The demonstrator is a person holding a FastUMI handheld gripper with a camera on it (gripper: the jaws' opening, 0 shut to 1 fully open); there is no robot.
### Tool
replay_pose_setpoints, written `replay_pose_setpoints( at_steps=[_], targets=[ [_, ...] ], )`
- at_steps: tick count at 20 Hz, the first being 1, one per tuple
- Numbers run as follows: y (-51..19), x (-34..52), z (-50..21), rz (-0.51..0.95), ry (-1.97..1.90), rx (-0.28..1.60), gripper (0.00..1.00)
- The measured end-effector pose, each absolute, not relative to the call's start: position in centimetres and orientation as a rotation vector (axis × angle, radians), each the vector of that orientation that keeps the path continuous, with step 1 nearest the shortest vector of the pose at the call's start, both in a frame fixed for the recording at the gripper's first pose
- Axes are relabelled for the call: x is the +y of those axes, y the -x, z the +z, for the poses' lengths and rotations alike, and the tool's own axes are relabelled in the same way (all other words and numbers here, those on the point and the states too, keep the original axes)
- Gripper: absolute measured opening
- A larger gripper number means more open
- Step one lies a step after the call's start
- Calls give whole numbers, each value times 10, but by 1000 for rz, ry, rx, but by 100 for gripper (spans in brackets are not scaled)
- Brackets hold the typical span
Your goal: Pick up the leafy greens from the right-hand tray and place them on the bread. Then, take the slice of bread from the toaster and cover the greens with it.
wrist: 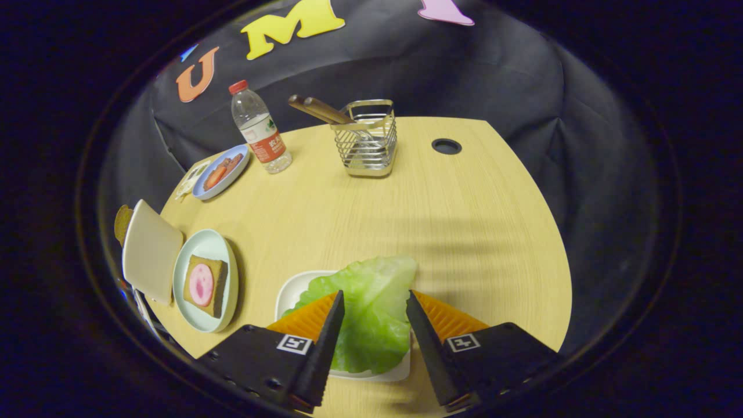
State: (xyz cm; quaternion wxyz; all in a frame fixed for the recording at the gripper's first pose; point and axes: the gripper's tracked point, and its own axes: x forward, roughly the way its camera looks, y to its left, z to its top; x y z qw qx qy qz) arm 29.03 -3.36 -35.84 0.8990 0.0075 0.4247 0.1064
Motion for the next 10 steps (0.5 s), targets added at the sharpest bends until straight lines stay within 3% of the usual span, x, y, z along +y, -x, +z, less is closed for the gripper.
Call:
replay_pose_setpoints(
  at_steps=[3, 7, 10],
  targets=[
    [-290, -32, -370, 200, 17, 931, 64],
    [-291, -29, -380, 179, -29, 980, 48],
    [-296, -34, -381, 163, -12, 971, 17]
  ],
)
